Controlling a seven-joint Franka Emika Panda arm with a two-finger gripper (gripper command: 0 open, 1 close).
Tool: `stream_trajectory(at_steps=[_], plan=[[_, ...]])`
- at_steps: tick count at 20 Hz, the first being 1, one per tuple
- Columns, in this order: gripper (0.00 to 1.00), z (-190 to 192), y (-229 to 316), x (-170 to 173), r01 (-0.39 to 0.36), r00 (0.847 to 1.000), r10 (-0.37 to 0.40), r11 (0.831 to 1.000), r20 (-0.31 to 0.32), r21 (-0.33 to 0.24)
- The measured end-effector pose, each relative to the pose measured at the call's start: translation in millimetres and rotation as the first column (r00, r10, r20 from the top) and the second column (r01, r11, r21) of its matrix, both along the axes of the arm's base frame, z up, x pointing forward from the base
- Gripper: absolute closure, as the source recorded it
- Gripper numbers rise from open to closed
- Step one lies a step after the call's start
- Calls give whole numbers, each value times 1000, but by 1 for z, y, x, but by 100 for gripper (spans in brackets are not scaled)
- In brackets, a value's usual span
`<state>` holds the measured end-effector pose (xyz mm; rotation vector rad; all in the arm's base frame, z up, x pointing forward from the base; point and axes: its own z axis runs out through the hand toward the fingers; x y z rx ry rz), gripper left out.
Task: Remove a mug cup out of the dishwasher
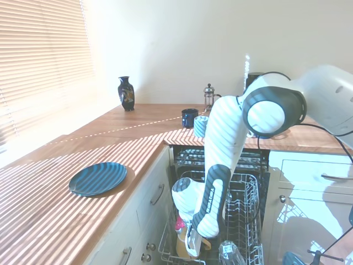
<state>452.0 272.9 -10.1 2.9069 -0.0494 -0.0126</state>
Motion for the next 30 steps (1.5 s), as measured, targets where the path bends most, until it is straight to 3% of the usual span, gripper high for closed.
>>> stream_trajectory(at_steps=[15,24,30], plan=[[100,2,9,-9,-4,1000,4,1000,9,-2],[100,40,19,-28,0,1000,-1,999,22,34],[100,72,16,-38,20,997,-26,997,74,73]])
